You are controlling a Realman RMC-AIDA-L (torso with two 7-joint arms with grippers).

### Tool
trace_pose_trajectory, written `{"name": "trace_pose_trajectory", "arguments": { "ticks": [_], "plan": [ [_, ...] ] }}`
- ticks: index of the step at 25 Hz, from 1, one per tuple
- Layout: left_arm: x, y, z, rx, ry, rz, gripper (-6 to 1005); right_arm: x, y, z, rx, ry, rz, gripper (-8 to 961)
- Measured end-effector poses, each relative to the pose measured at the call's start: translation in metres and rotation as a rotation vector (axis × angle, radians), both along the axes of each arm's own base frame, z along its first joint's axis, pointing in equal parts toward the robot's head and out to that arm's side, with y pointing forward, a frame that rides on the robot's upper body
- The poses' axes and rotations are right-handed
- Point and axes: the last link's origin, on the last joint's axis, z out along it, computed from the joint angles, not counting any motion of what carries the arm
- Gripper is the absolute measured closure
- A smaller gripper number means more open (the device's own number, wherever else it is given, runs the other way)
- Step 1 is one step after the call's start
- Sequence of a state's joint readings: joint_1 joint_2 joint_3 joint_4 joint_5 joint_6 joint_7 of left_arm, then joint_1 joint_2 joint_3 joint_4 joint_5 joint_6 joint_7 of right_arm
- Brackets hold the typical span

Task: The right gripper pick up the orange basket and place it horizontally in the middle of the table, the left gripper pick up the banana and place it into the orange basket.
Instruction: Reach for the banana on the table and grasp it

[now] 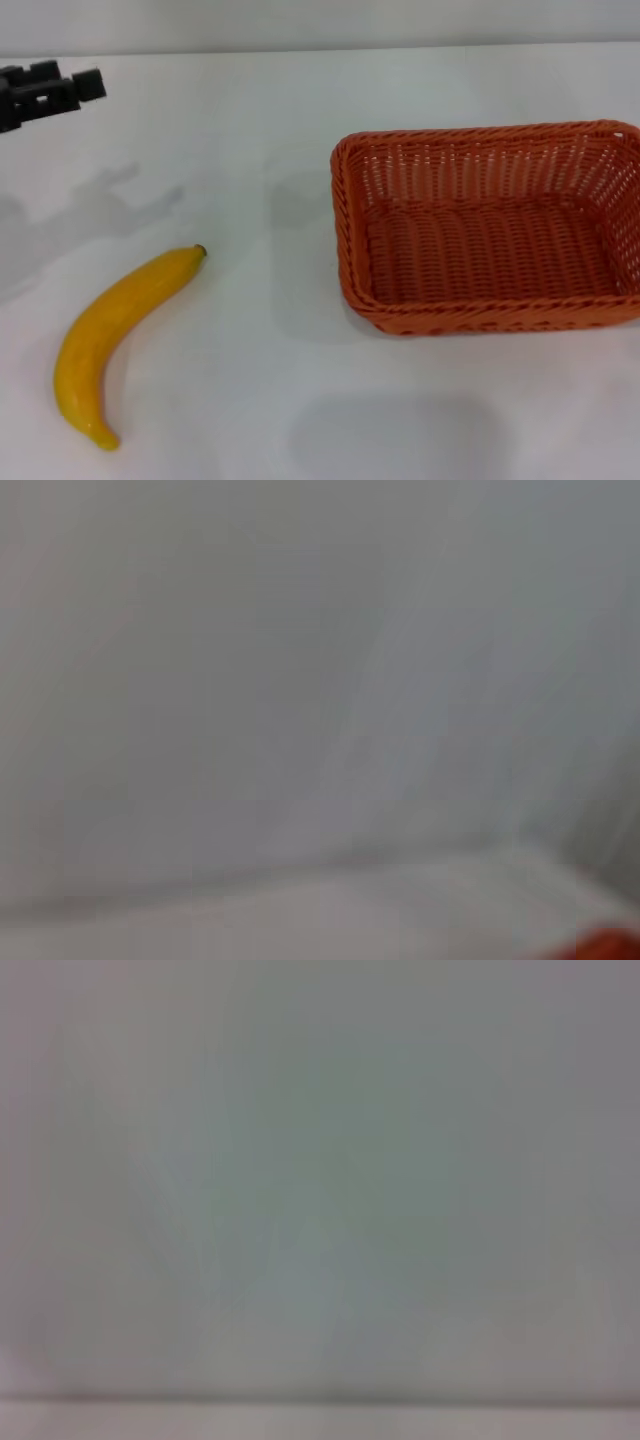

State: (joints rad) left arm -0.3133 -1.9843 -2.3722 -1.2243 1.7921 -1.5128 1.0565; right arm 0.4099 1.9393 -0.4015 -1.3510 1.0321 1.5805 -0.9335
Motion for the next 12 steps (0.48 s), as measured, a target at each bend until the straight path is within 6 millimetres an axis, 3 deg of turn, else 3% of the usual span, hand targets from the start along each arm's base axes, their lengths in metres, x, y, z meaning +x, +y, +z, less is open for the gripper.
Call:
{"name": "trace_pose_trajectory", "arguments": {
  "ticks": [8,12],
  "plan": [
    [0.03,0.013,-0.001,-0.392,0.32,0.128,145,0.022,-0.023,0.0,0.174,-0.022,0.093,97],
    [0.023,0.009,-0.005,-0.501,0.449,0.227,151,0.025,-0.018,-0.006,0.213,0.046,0.125,98]
  ]
}}
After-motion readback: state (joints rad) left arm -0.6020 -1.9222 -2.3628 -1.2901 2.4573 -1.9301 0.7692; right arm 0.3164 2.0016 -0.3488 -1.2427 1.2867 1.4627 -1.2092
